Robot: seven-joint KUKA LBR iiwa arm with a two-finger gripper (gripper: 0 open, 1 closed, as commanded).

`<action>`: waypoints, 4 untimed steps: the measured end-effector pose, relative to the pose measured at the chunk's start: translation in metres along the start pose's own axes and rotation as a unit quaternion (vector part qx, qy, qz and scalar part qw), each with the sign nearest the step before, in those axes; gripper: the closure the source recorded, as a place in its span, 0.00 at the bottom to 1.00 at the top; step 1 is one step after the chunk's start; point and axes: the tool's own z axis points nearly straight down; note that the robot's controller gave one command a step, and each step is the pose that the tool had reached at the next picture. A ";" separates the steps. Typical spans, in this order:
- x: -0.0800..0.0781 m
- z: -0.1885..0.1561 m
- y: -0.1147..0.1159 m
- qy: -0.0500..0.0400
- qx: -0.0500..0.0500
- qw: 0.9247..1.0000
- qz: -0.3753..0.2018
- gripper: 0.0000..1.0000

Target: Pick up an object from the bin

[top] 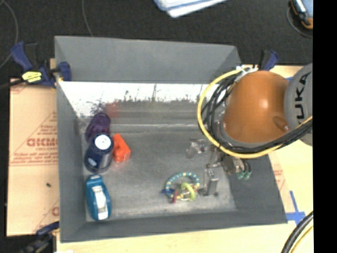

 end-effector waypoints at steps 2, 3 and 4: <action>0.005 0.077 -0.023 0.003 0.000 0.999 -0.034 0.00; 0.021 0.077 -0.013 0.000 0.000 0.999 -0.051 0.00; 0.010 0.138 -0.009 -0.001 0.000 0.989 -0.147 0.00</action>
Offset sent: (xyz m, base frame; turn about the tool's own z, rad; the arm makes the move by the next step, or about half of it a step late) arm -0.0006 -0.0211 -0.0731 -0.0709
